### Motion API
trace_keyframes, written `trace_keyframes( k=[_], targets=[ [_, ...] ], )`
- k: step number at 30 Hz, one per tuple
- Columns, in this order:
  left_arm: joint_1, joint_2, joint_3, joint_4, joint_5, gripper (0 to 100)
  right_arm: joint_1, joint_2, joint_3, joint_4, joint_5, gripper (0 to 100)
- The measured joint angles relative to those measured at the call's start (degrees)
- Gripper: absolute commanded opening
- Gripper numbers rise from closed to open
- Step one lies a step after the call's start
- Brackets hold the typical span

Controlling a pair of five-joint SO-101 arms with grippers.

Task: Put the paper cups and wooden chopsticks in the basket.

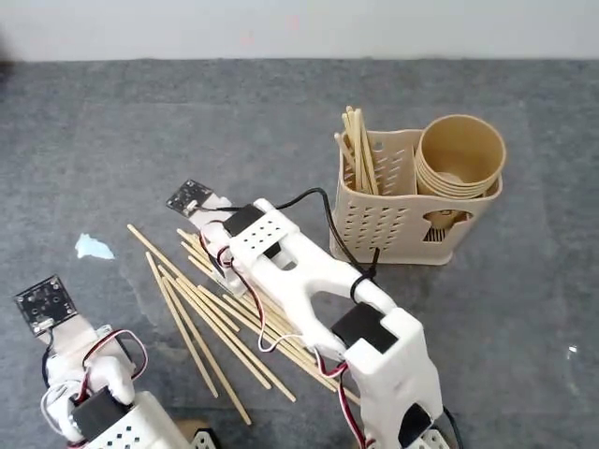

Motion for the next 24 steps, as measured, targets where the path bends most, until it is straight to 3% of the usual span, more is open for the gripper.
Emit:
trace_keyframes(
  k=[14,24],
  targets=[
    [0.0,0.0,0.0,0.0,0.0,1,1.49,-24.7,0.09,10.64,1.49,0.8],
    [0.0,0.0,0.0,0.0,0.0,1,4.04,-47.56,0.09,11.69,1.93,0.8]
  ],
)
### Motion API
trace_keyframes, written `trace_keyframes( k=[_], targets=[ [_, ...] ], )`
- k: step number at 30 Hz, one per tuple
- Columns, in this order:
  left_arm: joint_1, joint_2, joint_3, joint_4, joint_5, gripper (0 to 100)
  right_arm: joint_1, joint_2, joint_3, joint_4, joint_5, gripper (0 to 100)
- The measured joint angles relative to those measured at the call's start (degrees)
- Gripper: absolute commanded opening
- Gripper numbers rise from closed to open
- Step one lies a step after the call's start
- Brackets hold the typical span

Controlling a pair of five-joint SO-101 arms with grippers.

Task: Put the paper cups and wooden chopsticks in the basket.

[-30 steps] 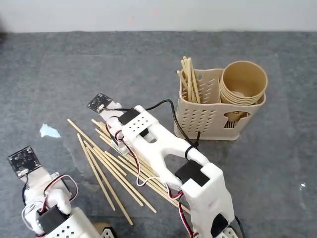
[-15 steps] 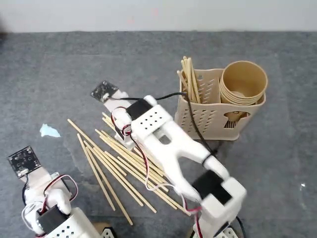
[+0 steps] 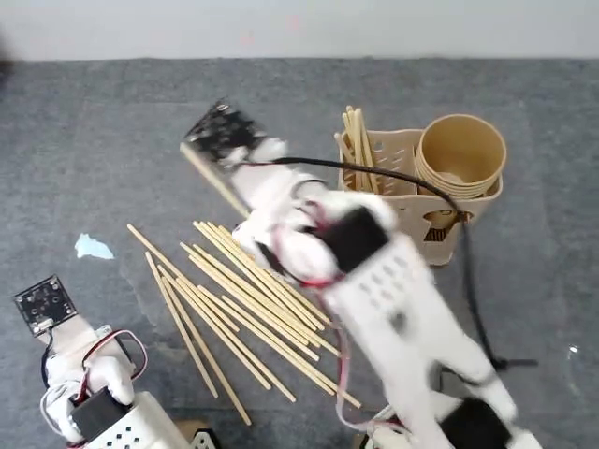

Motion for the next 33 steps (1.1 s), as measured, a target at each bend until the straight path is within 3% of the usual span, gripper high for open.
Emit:
trace_keyframes(
  k=[11,17,25,30,33],
  targets=[
    [0.0,0.0,0.0,0.0,0.0,1,17.58,-14.51,0.0,-9.93,0.09,0.9],
    [0.0,0.0,0.0,0.0,0.0,1,23.82,-15.82,4.84,-21.8,0.09,0.9],
    [0.0,0.0,0.0,0.0,0.0,1,26.99,-19.43,23.21,-44.84,0.09,0.9],
    [0.0,0.0,0.0,0.0,0.0,1,26.81,-19.69,32.88,-53.1,0.09,1.3],
    [0.0,0.0,0.0,0.0,0.0,1,26.81,-19.69,36.57,-54.68,0.09,7.7]
  ],
)
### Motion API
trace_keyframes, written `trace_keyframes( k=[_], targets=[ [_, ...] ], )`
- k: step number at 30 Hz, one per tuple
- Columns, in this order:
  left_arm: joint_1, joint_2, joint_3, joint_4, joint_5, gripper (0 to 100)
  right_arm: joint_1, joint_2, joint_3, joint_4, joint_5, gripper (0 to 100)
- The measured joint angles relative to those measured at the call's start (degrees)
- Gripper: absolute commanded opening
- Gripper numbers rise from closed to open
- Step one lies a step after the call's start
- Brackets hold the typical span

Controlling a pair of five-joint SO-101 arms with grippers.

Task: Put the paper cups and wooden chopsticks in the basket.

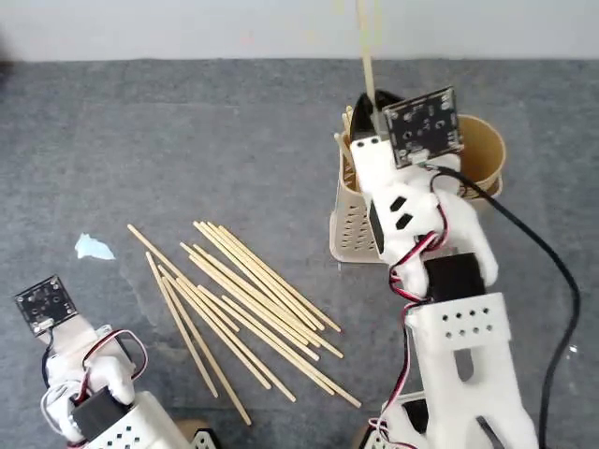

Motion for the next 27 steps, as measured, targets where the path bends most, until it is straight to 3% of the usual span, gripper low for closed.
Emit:
trace_keyframes(
  k=[5,11,18,27],
  targets=[
    [0.0,0.0,0.0,0.0,0.0,1,-0.09,-0.09,0.0,2.2,0.0,12.9],
    [0.0,0.0,0.0,0.0,0.0,1,-0.97,-0.09,-8.97,13.98,-3.52,13.2],
    [0.0,0.0,0.0,0.0,0.0,1,-12.13,-0.18,-11.78,29.19,-6.15,13.3],
    [0.0,0.0,0.0,0.0,0.0,1,-23.3,13.63,-8.44,32.53,-6.24,13.3]
  ],
)
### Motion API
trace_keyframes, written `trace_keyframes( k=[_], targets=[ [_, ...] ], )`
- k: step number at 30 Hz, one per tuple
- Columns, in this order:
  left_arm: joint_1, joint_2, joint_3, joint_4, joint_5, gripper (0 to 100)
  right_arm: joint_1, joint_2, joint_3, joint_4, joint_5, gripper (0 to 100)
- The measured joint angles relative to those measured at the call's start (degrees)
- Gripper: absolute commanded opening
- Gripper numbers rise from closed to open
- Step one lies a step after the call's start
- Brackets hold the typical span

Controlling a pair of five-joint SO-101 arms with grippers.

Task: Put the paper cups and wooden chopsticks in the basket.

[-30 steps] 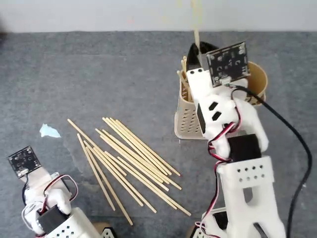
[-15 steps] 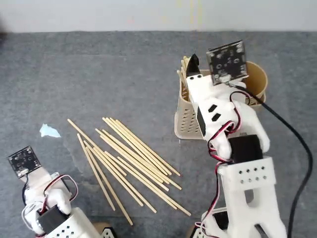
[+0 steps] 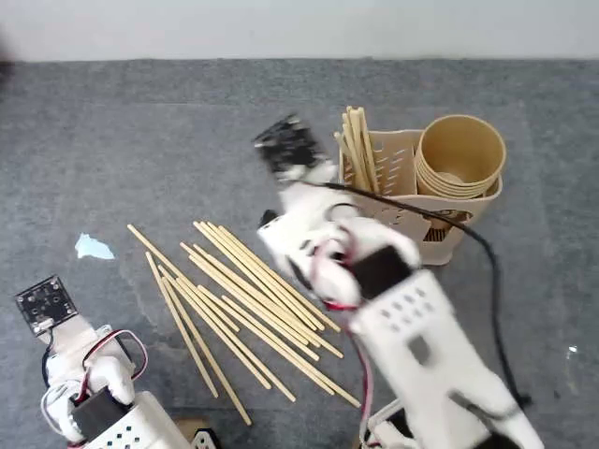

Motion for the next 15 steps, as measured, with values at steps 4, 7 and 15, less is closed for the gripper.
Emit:
trace_keyframes(
  k=[4,7,15],
  targets=[
    [0.0,0.0,0.0,0.0,0.0,1,-0.97,13.1,-0.53,0.0,0.0,13.4],
    [0.0,0.0,0.0,0.0,0.0,1,-1.23,23.38,-4.31,0.0,0.0,13.4],
    [0.0,0.0,0.0,0.0,0.0,1,-1.49,43.43,-17.58,2.9,0.0,20.7]
  ],
)
